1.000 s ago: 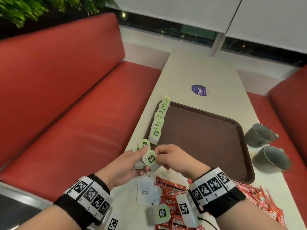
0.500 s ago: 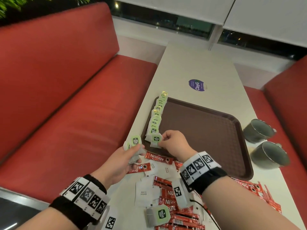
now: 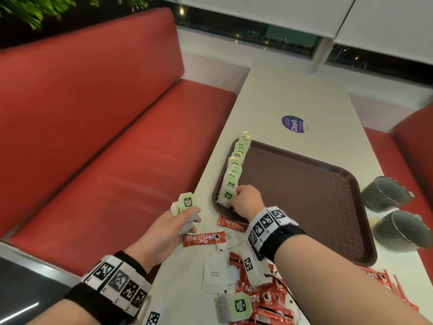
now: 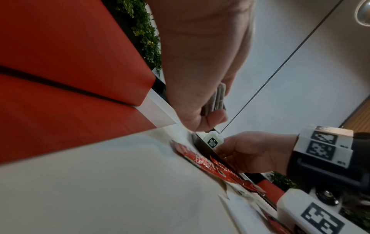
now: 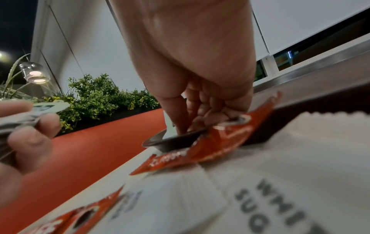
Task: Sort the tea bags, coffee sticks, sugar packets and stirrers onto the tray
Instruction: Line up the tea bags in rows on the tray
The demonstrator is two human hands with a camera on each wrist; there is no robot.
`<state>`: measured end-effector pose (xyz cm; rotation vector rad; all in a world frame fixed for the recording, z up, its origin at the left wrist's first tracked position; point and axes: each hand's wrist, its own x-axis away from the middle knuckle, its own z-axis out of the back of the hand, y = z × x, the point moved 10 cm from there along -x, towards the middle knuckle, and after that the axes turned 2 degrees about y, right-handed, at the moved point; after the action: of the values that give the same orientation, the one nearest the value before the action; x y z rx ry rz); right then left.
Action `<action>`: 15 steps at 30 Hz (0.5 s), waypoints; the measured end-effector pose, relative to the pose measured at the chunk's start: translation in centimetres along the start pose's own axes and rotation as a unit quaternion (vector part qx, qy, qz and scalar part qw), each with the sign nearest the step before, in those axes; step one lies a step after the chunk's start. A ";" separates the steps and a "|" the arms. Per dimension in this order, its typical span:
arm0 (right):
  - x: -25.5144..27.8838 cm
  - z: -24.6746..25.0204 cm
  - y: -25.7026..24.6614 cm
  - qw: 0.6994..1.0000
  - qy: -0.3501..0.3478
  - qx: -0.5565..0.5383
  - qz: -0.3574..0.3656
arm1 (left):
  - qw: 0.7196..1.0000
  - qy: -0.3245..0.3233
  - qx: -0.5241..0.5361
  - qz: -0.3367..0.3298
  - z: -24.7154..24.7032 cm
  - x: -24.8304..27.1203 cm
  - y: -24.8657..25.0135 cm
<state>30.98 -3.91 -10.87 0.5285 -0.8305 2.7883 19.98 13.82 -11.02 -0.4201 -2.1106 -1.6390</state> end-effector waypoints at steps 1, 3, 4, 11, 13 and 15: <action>0.0 0.1 -0.2 1.000 0.004 0.012 0.004 | 1.000 -0.001 -0.002 0.001 0.0 0.1 0.0; 0.0 0.4 -0.4 1.000 0.014 0.024 0.010 | 1.000 -0.003 -0.004 0.003 -0.2 0.2 -0.1; 0.0 0.6 -0.4 1.000 0.022 0.016 0.014 | 1.000 -0.004 -0.002 0.003 -0.3 0.2 -0.1; 0.6 1.5 0.1 0.996 0.055 -0.072 0.015 | 1.000 -0.006 -0.003 0.006 -0.6 0.4 -0.1; 0.7 1.6 0.2 0.996 0.054 -0.074 0.016 | 1.000 -0.007 -0.003 0.009 -0.8 0.3 -0.1; 0.9 2.3 0.3 0.996 0.057 -0.073 0.020 | 1.000 -0.011 0.000 0.013 -1.1 0.3 -0.1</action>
<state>30.69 -5.32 -8.89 0.3280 -1.0181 2.7354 19.88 12.73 -10.74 -0.4661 -2.1116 -1.6273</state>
